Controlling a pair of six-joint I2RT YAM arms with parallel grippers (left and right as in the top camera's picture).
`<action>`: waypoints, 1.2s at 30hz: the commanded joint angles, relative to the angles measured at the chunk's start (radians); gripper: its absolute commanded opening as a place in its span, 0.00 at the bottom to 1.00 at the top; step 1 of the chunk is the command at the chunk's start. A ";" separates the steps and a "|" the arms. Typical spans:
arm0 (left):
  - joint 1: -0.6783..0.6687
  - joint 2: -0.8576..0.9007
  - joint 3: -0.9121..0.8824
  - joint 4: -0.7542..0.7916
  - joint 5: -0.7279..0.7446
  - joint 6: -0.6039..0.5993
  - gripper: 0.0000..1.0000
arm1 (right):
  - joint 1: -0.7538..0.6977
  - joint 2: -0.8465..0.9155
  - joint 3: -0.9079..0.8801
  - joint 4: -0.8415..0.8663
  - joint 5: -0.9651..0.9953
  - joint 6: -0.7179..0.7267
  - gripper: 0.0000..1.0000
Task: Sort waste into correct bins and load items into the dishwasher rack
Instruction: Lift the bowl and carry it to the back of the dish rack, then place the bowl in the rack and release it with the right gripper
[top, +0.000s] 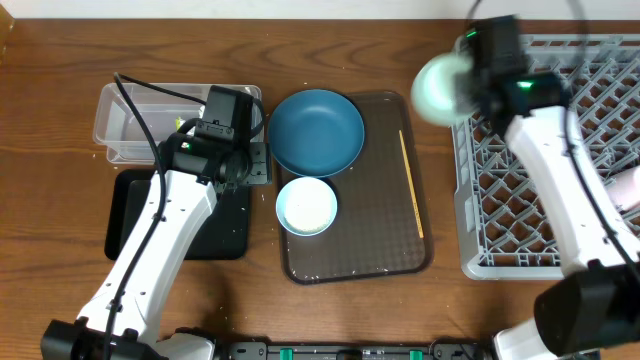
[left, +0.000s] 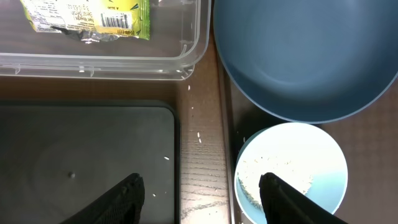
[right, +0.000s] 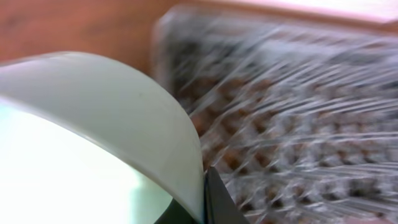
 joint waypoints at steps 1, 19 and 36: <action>0.003 0.010 -0.012 0.005 -0.015 0.006 0.62 | -0.062 -0.009 0.008 0.064 0.129 0.014 0.01; 0.003 0.010 -0.012 0.010 -0.015 0.006 0.63 | -0.401 0.159 0.004 0.720 0.855 -0.193 0.01; 0.003 0.010 -0.012 0.032 -0.010 0.005 0.63 | -0.469 0.507 0.004 0.988 1.055 -0.452 0.01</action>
